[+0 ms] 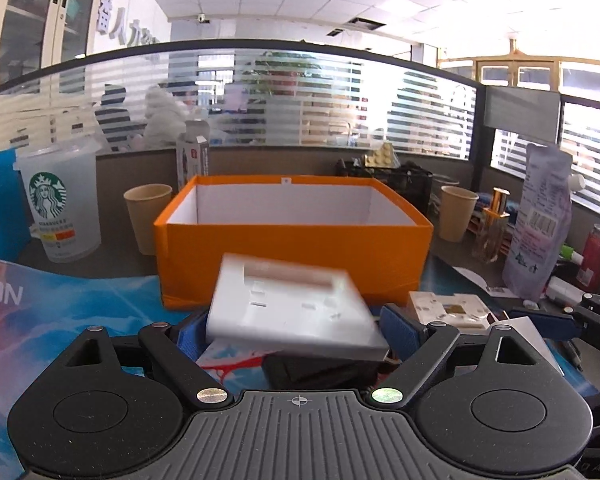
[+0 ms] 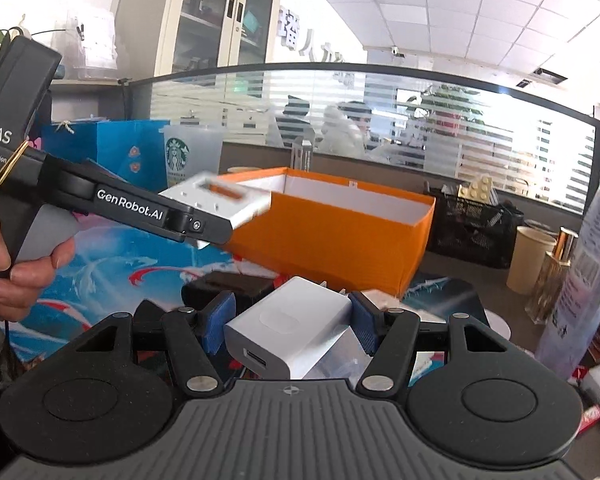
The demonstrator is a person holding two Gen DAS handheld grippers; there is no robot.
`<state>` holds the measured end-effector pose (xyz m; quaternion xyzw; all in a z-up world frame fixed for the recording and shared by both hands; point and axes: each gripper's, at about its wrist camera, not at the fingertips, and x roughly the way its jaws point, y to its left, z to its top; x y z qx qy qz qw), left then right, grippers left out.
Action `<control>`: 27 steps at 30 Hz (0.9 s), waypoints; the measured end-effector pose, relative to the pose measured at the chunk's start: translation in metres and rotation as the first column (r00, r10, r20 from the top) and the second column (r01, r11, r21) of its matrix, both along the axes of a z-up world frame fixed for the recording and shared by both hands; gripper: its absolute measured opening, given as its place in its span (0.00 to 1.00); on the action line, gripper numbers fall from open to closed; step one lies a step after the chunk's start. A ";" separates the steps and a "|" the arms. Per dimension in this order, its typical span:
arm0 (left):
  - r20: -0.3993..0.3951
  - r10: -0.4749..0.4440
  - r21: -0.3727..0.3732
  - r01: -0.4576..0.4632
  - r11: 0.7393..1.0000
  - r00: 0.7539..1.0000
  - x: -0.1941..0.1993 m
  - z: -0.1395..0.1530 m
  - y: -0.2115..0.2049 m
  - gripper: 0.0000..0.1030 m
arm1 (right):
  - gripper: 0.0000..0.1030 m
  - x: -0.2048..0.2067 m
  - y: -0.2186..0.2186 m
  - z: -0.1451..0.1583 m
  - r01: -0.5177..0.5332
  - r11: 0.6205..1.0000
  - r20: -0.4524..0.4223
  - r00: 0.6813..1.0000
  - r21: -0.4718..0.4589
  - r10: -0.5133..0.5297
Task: Organize rigid objects
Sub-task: 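Close left tool on black wallet while right tool grasps white charger, then lift wallet with left tool while right tool lifts charger toward orange box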
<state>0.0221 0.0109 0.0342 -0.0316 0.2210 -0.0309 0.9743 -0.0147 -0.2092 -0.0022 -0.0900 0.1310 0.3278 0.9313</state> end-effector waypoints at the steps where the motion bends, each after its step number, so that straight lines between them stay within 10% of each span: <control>1: -0.009 0.002 -0.001 -0.002 1.000 1.000 0.002 0.000 0.002 0.52 | 0.57 0.002 0.001 0.001 -0.001 1.000 0.003 1.000 0.002 0.001; 11: -0.139 -0.006 -0.058 -0.002 0.998 0.990 0.025 -0.035 0.014 0.43 | 0.57 0.015 0.011 0.000 -0.009 1.000 -0.029 1.000 0.005 0.010; 13: -0.145 -0.009 -0.087 -0.004 0.996 0.989 0.028 -0.034 0.016 0.78 | 0.57 0.016 0.011 -0.001 -0.006 1.000 -0.030 1.000 0.002 0.006; 15: -0.129 -0.015 -0.137 -0.003 0.991 0.992 0.028 -0.032 0.020 0.93 | 0.57 0.017 0.010 -0.001 -0.001 1.000 -0.035 0.999 0.005 0.001; 27: -0.179 -0.053 -0.083 0.039 0.996 0.982 0.059 -0.054 0.003 0.96 | 0.57 0.024 0.003 -0.004 0.042 0.999 -0.058 0.997 0.018 -0.041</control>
